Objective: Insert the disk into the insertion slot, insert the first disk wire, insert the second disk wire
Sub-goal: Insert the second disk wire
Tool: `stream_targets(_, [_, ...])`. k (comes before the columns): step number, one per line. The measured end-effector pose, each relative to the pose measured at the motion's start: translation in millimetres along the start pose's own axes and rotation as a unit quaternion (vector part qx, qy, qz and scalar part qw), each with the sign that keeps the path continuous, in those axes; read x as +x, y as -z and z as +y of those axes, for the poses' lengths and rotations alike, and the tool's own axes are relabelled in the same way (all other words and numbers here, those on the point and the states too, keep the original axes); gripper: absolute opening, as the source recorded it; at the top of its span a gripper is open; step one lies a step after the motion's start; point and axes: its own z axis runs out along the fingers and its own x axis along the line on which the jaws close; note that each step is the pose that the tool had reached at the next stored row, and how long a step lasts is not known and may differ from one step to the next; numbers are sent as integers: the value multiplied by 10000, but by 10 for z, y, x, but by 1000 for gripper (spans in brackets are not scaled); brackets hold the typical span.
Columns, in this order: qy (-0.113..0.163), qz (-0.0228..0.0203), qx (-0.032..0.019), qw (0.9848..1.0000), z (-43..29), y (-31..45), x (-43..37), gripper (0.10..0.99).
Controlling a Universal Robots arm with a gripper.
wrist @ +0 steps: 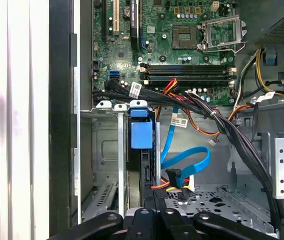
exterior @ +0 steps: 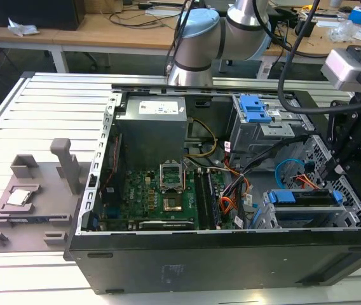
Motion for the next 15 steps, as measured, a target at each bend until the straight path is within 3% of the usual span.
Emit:
stream_targets(1, [0, 0, 0, 10000, 0, 1, 0, 106])
stream_targets(2, [0, 0, 0, 10000, 0, 1, 0, 235])
stream_targets(3, [0, 0, 0, 10000, 0, 2, 0, 302])
stream_targets(9, [44, 2, 0, 10000, 15, -2, -205, 302])
stream_targets(15, [156, 7, 2, 9999, 114, -6, -203, 302])
